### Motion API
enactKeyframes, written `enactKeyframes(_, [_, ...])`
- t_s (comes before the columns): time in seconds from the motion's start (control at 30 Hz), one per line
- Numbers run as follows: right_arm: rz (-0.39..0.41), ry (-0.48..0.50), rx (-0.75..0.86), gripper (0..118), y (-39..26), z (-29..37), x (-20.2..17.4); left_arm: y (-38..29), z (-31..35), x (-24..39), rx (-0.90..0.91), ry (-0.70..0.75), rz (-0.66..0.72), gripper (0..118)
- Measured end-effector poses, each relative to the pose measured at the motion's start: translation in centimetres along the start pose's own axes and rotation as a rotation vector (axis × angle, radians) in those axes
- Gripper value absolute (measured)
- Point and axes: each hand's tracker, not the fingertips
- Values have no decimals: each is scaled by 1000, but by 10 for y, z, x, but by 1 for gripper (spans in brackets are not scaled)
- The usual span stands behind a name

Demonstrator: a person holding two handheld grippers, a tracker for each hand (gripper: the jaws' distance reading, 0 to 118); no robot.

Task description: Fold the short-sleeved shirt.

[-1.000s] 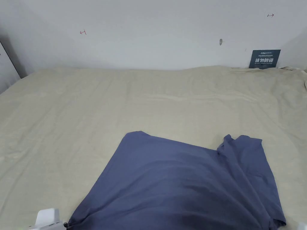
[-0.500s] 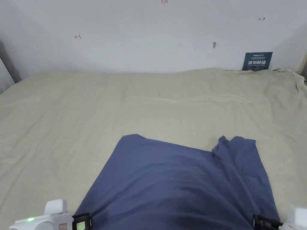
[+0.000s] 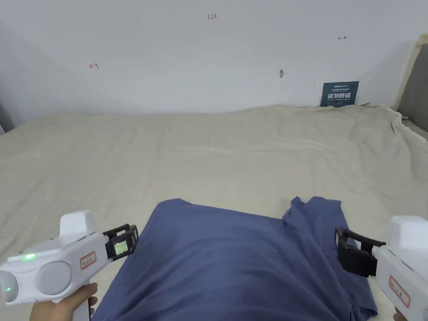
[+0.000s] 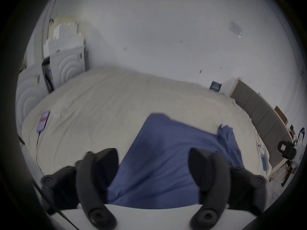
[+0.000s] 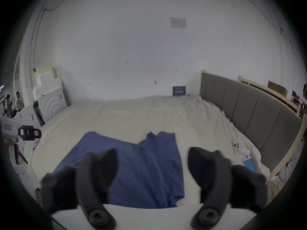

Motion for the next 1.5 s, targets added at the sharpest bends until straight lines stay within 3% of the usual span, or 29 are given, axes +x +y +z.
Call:
enactKeyframes(0.07, [19, -20, 25, 49, 5, -3, -4, 8, -5, 11, 23, -8, -11, 54])
enactKeyframes(0.1, [25, -25, 37, 24, 7, -4, -5, 13, -10, 15, 19, -23, -7, 39])
enactKeyframes(0.13, [30, -29, 46, 8, 8, -5, -6, 17, -14, 17, 13, -56, 8, 25])
enactKeyframes(0.17, [33, -38, 64, 0, 7, -13, 0, 19, -19, 18, 16, -114, 37, 12])
enactKeyframes(0.2, [30, -37, 69, 0, 7, -15, 1, 20, -24, 19, 23, -151, 59, 0])
enactKeyframes(0.43, [10, -34, 62, 0, 14, -40, 6, 39, -96, 33, -47, -152, -30, 0])
enactKeyframes(0.77, [-11, -64, -9, 0, 12, -103, 22, 79, -271, 24, -282, -136, -132, 0])
enactKeyframes(0.87, [-23, -77, -30, 0, 6, -122, 26, 82, -320, 25, -346, -109, -211, 7])
enactKeyframes(0.9, [-25, -81, -39, 0, 4, -128, 28, 80, -333, 25, -358, -74, -227, 26])
enactKeyframes(0.97, [-26, -90, -54, 0, -2, -138, 30, 79, -360, 25, -410, -35, -239, 78])
enactKeyframes(1.0, [-26, -96, -65, 0, -5, -143, 30, 78, -372, 24, -444, -26, -231, 98])
enactKeyframes(1.17, [-38, -101, -107, 0, -17, -154, 32, 65, -406, 23, -479, -1, -239, 99])
enactKeyframes(1.23, [-37, -108, -115, 0, -18, -154, 31, 60, -414, 24, -508, 11, -268, 80])
enactKeyframes(1.33, [-52, -112, -125, 0, -18, -153, 33, 48, -422, 26, -560, 30, -290, 43])
enactKeyframes(1.43, [-53, -117, -132, 0, -16, -151, 36, 40, -420, 28, -570, 18, -284, 21])
enactKeyframes(1.47, [-49, -120, -133, 0, -15, -150, 37, 41, -420, 29, -564, 16, -268, 7])
enactKeyframes(1.5, [-49, -121, -134, 0, -12, -150, 40, 41, -419, 29, -566, 4, -245, 2])
